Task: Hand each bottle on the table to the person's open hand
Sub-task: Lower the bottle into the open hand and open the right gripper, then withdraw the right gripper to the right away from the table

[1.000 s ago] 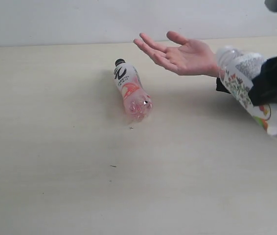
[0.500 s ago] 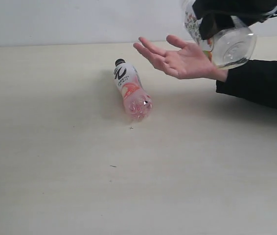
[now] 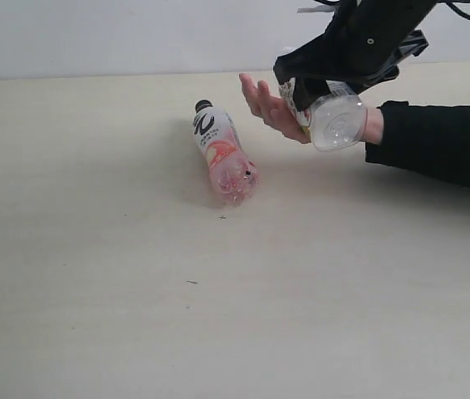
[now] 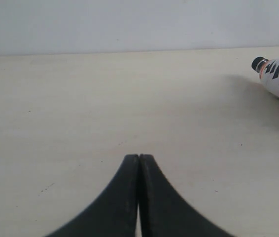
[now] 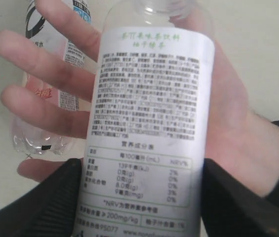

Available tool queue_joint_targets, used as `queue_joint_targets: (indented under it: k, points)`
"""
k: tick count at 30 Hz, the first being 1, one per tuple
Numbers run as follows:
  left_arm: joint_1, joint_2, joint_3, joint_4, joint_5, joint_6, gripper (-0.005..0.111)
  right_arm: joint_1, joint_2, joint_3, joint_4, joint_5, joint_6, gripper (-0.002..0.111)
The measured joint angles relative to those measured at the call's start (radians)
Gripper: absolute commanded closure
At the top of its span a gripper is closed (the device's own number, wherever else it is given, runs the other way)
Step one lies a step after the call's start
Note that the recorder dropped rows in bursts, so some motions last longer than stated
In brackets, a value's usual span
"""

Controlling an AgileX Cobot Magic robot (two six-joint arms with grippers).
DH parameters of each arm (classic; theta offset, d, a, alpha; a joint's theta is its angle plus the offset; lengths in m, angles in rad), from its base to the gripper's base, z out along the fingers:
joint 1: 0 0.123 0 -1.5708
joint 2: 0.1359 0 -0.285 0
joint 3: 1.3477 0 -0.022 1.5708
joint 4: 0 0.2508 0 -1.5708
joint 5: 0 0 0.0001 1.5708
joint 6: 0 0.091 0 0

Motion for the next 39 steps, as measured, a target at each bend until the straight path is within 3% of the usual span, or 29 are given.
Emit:
queue_joint_targets:
  k: [13, 19, 29, 31, 33, 39]
  points:
    - [0.0, 0.0, 0.0, 0.0, 0.0, 0.0, 0.104, 0.0, 0.021, 0.0, 0.0, -0.016, 0.028, 0.033]
    - [0.0, 0.0, 0.0, 0.0, 0.0, 0.0, 0.104, 0.0, 0.012, 0.0, 0.0, -0.016, 0.019, 0.022]
    - [0.0, 0.0, 0.0, 0.0, 0.0, 0.0, 0.104, 0.0, -0.109, 0.0, -0.069, -0.014, 0.015, 0.022]
    - [0.0, 0.0, 0.0, 0.0, 0.0, 0.0, 0.104, 0.0, -0.155, 0.0, -0.094, 0.024, 0.012, 0.027]
    - [0.0, 0.0, 0.0, 0.0, 0.0, 0.0, 0.104, 0.0, -0.206, 0.0, -0.105, 0.066, -0.01, 0.039]
    - [0.0, 0.0, 0.0, 0.0, 0.0, 0.0, 0.104, 0.0, -0.421, 0.075, -0.106, 0.11, -0.062, 0.095]
